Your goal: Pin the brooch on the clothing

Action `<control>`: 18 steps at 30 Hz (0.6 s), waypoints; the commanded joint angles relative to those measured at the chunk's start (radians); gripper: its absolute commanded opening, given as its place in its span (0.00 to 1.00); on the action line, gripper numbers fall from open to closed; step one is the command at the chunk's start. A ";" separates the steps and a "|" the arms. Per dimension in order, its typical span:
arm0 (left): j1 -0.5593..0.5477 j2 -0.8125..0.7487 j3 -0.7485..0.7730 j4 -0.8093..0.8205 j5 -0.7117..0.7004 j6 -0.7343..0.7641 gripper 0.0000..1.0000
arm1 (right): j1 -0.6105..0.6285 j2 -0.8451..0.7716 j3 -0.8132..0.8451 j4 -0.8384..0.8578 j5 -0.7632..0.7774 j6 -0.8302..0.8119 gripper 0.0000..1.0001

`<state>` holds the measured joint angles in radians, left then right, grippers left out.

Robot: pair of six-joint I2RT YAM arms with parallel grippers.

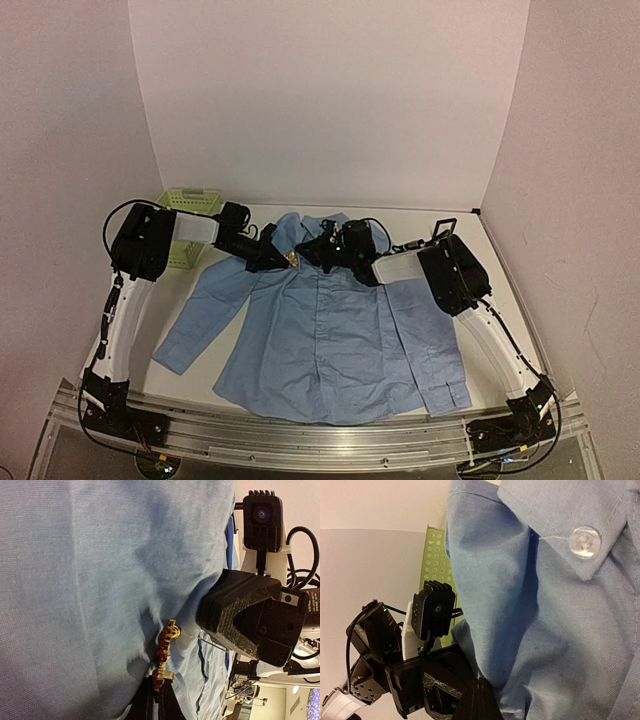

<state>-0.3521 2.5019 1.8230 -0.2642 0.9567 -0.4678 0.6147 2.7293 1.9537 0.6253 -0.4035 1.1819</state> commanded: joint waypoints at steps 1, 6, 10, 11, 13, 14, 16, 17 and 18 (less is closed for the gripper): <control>0.002 0.011 -0.003 0.042 0.018 -0.037 0.00 | 0.009 0.006 0.020 -0.053 0.032 0.010 0.00; 0.002 0.020 0.008 0.094 0.036 -0.090 0.00 | 0.029 -0.017 -0.022 -0.059 0.090 0.015 0.00; 0.002 0.025 0.005 0.135 0.068 -0.172 0.00 | 0.048 -0.014 -0.015 -0.063 0.148 0.013 0.00; 0.002 0.021 -0.001 0.146 0.076 -0.184 0.00 | 0.051 -0.015 -0.018 -0.064 0.164 0.008 0.00; 0.002 0.012 -0.012 0.164 0.086 -0.212 0.00 | 0.055 -0.018 -0.024 -0.069 0.192 -0.005 0.00; 0.002 0.009 -0.017 0.169 0.088 -0.221 0.00 | 0.055 -0.019 -0.027 -0.073 0.205 -0.015 0.00; 0.002 0.005 -0.021 0.187 0.096 -0.257 0.00 | 0.059 -0.019 -0.025 -0.091 0.229 -0.033 0.00; 0.002 0.005 -0.022 0.202 0.099 -0.275 0.00 | 0.062 -0.019 -0.020 -0.102 0.238 -0.044 0.00; 0.002 0.006 -0.022 0.215 0.101 -0.293 0.00 | 0.067 -0.020 -0.011 -0.116 0.247 -0.058 0.00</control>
<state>-0.3514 2.5095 1.8077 -0.1495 1.0142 -0.6683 0.6488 2.7254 1.9537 0.6162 -0.2273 1.1762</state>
